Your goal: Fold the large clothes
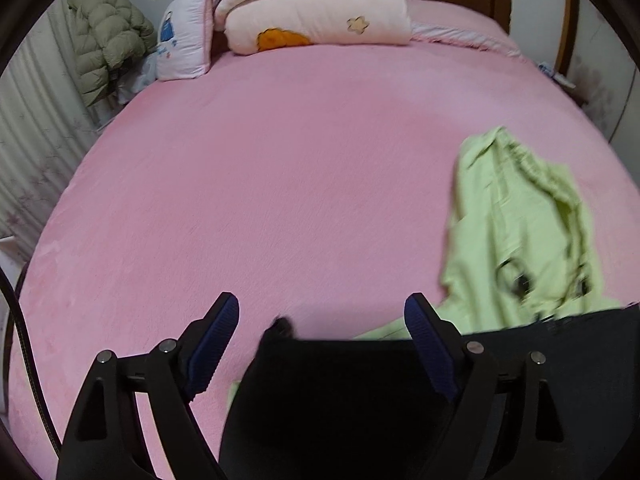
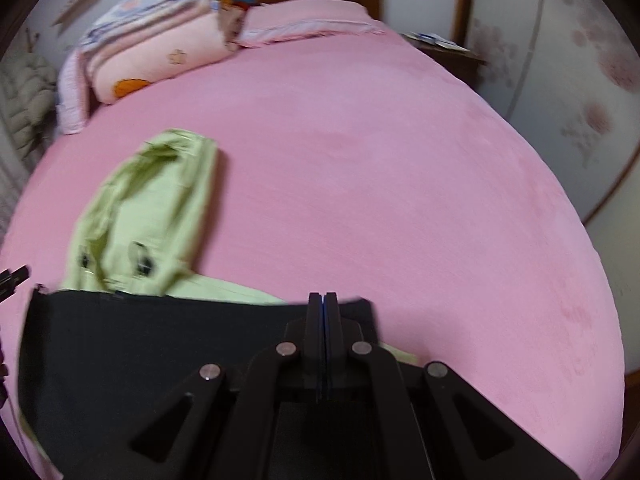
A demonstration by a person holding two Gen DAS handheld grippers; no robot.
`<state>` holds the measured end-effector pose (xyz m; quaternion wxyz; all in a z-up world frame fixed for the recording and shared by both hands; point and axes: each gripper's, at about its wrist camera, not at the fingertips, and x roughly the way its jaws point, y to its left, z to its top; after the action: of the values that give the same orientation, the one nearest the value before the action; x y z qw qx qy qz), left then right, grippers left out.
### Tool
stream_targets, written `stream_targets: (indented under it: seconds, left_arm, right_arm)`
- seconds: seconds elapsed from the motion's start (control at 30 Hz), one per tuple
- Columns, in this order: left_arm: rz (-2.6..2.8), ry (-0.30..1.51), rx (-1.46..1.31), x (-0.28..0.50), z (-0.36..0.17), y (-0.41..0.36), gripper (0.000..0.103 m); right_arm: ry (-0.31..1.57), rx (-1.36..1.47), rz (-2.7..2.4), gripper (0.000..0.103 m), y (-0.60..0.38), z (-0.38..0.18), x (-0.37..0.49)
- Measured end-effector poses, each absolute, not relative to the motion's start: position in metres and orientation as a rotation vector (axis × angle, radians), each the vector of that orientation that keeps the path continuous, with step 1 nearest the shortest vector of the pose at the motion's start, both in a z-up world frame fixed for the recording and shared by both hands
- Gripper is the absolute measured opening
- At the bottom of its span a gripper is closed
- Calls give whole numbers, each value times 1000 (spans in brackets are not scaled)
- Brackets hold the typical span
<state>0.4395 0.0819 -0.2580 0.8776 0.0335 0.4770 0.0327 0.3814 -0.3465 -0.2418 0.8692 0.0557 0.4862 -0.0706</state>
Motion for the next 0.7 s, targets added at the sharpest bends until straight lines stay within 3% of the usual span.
stream_targets:
  seconds: [0.17, 0.23, 0.4, 0.7]
  left_arm:
    - [-17, 974, 30, 445, -217, 58, 84]
    - [-48, 962, 23, 450, -203, 49, 91]
    - [-92, 938, 16, 468, -176, 28, 95]
    - [-115, 893, 71, 501, -169, -7, 95]
  right_arm:
    - [979, 122, -63, 1, -326, -198, 399]
    - [955, 133, -32, 4, -320, -176, 408]
    - [882, 164, 1, 36, -316, -135, 436]
    - [892, 225, -14, 47, -299, -138, 495]
